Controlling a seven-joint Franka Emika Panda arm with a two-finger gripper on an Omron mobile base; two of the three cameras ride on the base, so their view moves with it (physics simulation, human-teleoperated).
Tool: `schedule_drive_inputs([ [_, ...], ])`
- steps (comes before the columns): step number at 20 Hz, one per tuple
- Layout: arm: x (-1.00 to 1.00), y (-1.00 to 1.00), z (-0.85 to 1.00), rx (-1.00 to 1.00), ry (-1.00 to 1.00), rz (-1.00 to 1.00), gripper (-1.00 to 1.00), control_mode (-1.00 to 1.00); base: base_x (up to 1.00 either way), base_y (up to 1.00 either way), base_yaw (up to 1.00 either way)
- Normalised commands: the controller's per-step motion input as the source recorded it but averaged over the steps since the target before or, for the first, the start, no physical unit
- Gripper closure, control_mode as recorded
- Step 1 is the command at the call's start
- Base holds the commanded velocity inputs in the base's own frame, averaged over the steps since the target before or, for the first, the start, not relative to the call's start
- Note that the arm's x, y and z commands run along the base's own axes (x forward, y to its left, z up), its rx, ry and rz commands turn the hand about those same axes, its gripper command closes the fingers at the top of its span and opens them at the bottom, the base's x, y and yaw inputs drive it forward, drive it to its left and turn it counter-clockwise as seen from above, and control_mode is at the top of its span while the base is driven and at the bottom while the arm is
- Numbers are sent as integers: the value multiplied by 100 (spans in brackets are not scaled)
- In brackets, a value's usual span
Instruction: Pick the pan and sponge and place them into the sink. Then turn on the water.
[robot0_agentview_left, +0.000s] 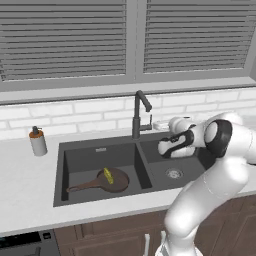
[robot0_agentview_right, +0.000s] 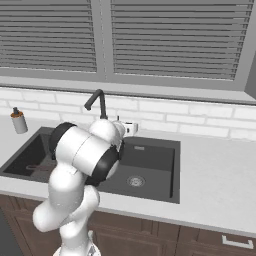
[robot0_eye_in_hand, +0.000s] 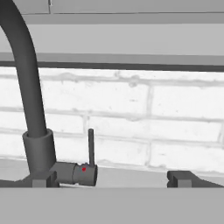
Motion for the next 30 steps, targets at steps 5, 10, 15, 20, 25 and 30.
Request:
schedule_drive_inputs([
  [5,27,0,-10,0,-3,0,-100,-100,0,0,0],
  [10,24,6,-8,0,0,0,-100,-100,0,0,0],
  [15,29,25,-2,0,0,0,-100,-100,0,0,0],
  [20,10,14,-3,0,0,0,-100,-100,0,0,0],
  [25,14,18,-1,0,0,0,-100,-100,0,0,0],
  [30,10,8,-7,0,0,0,-100,-100,0,0,0],
])
